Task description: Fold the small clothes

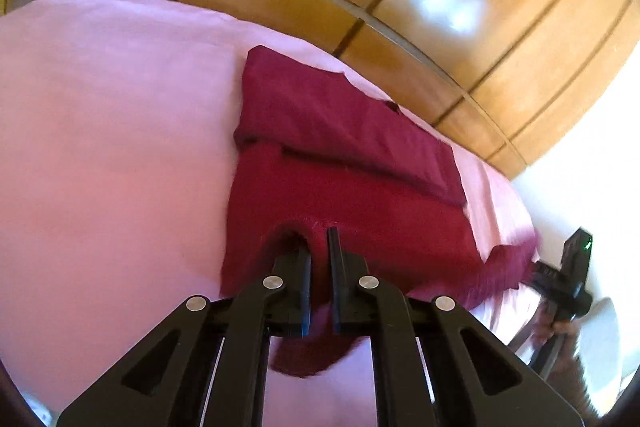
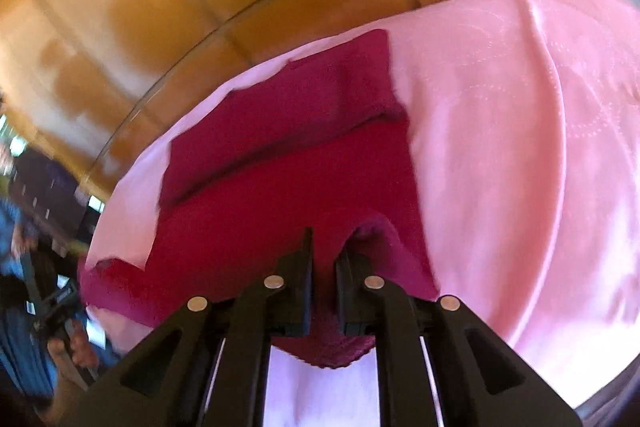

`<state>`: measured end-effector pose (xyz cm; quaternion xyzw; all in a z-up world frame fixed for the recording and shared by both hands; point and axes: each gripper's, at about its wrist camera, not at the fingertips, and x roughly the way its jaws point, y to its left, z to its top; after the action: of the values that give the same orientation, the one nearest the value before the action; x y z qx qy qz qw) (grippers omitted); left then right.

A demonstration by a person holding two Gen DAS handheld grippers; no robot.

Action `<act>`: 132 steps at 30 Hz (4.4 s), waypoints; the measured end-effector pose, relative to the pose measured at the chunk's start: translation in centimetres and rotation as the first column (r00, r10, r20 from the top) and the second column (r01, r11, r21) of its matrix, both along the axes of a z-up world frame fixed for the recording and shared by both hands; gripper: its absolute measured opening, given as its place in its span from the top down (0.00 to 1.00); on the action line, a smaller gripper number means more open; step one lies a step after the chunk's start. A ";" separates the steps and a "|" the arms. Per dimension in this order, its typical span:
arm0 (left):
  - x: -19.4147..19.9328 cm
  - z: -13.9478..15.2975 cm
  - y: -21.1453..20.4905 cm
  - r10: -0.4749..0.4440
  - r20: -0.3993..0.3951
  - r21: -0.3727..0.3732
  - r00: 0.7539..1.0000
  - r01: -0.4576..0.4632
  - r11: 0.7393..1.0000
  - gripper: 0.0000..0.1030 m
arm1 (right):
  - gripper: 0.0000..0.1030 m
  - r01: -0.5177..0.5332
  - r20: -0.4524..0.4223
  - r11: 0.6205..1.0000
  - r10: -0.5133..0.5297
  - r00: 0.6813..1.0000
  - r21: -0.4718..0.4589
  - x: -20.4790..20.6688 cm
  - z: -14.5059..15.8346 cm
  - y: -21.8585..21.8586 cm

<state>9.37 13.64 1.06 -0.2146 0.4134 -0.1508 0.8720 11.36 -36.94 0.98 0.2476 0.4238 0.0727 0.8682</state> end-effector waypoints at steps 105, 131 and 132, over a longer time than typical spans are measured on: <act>-2.9 3.9 -0.8 -0.055 0.242 0.267 0.969 -0.011 0.964 0.93 | 0.94 -0.037 0.166 0.980 0.071 0.984 -0.195 -2.5 6.2 0.1; 17.1 -1.5 0.3 0.075 0.007 0.279 0.997 -0.074 0.957 0.78 | 0.56 0.052 -0.019 0.986 -0.056 0.998 -0.157 16.1 0.0 -2.3; 16.5 -1.6 1.1 0.087 0.001 0.244 0.996 -0.084 0.966 0.77 | 0.55 0.051 -0.005 0.986 -0.053 0.999 -0.156 15.3 0.3 -2.5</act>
<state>25.84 14.77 -0.50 -0.1242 0.4234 -0.0600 0.8954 26.67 -39.47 1.31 0.1905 0.4253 0.0157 0.8846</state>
